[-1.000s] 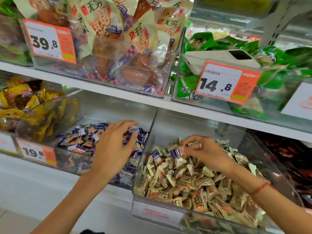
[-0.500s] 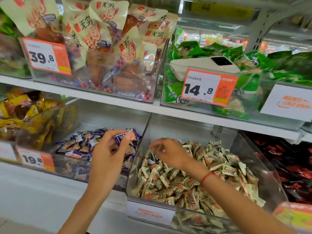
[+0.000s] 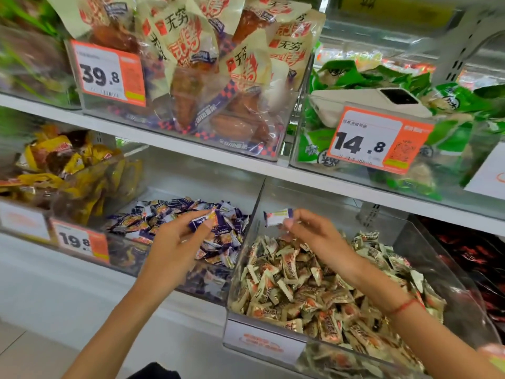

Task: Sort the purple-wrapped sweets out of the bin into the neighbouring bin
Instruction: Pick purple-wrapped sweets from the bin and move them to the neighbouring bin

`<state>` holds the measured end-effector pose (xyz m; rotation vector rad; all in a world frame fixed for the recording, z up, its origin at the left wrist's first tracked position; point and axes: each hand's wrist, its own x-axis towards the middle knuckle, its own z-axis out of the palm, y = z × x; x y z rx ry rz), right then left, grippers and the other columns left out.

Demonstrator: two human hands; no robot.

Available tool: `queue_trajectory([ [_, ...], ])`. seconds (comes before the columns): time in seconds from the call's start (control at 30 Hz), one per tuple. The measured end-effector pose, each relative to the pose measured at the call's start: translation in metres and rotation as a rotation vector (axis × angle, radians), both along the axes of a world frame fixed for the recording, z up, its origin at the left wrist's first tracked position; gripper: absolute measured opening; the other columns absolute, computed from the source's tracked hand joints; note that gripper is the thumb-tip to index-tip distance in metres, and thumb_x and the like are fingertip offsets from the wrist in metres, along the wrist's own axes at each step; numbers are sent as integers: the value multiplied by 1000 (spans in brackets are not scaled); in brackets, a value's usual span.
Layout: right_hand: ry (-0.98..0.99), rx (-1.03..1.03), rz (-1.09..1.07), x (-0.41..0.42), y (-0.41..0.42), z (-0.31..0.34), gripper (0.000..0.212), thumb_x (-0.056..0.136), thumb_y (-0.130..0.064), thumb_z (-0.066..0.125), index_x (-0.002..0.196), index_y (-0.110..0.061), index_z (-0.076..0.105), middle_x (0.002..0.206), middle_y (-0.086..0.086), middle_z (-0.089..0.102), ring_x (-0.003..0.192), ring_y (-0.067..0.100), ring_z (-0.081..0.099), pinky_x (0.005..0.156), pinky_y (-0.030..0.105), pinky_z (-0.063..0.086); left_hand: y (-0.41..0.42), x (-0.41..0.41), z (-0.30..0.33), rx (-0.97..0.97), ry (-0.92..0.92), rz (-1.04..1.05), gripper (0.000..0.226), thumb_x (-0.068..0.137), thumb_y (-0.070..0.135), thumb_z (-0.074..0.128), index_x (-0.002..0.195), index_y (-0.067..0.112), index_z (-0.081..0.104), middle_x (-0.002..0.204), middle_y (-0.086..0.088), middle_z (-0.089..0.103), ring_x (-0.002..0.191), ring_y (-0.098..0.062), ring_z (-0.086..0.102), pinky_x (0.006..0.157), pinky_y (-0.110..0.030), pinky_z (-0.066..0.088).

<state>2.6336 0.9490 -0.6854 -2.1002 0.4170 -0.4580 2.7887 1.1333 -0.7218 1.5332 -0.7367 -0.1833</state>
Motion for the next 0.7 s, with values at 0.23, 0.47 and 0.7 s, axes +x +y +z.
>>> queue_trajectory([
  [0.23,10,-484,97,69,31,8,22,95,-33,56,93,-18,72,92,-4,61,88,9,50,76,25,41,-5,26,-6,299,-423,293,29,95,37,51,122,37,60,75,0,69,71,-16,64,56,-36,51],
  [0.47,194,-545,102,39,-14,32,18,96,-24,56,102,-21,72,98,-11,65,73,-3,51,65,9,39,-11,41,-6,497,-623,130,36,99,27,46,134,27,53,53,10,47,48,-4,42,44,-21,28],
  [0.7,549,-862,130,-24,-48,-9,48,87,-44,65,132,-45,49,145,-15,42,132,7,38,111,34,30,-32,5,-5,372,-519,-147,51,94,49,34,142,32,41,141,14,42,129,-4,37,111,-32,30],
])
